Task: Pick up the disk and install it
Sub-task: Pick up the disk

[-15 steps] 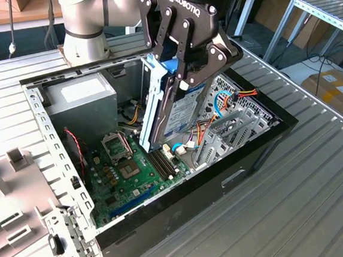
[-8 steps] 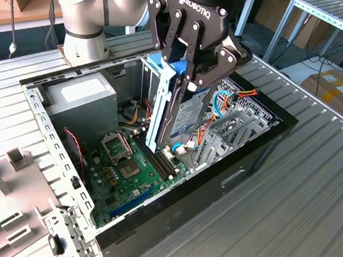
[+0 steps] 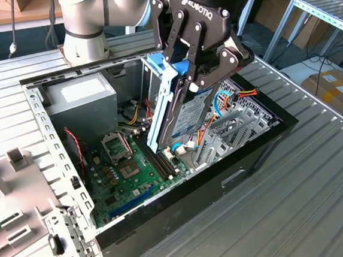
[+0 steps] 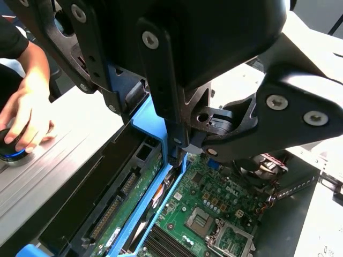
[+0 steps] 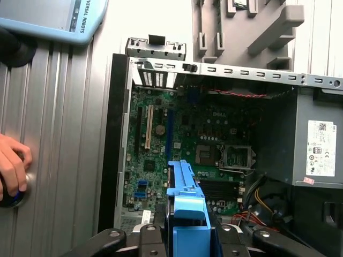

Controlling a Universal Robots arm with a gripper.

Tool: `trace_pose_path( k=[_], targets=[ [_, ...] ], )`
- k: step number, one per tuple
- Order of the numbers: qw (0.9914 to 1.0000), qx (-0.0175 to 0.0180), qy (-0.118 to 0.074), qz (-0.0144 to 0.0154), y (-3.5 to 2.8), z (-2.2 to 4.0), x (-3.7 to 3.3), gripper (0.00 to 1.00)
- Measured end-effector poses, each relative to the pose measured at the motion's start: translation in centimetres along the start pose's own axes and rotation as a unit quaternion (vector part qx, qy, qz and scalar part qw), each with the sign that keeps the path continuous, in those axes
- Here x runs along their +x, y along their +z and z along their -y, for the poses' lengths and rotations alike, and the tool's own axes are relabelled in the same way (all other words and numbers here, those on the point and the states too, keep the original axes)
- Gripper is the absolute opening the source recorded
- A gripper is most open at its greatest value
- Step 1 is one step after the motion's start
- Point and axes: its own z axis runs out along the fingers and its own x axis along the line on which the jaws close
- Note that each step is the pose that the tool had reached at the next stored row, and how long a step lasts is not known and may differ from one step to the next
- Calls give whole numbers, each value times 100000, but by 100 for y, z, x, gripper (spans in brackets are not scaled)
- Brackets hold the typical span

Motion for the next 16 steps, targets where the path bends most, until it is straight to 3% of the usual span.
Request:
trace_pose_path(
  k=[4,11,16],
  targets=[
    [100000,4,0,3,-35,-1,-1,37],
    [100000,1,3,2,-35,0,-1,37],
    [100000,-8,17,-100,-36,47,8,37]
  ],
)
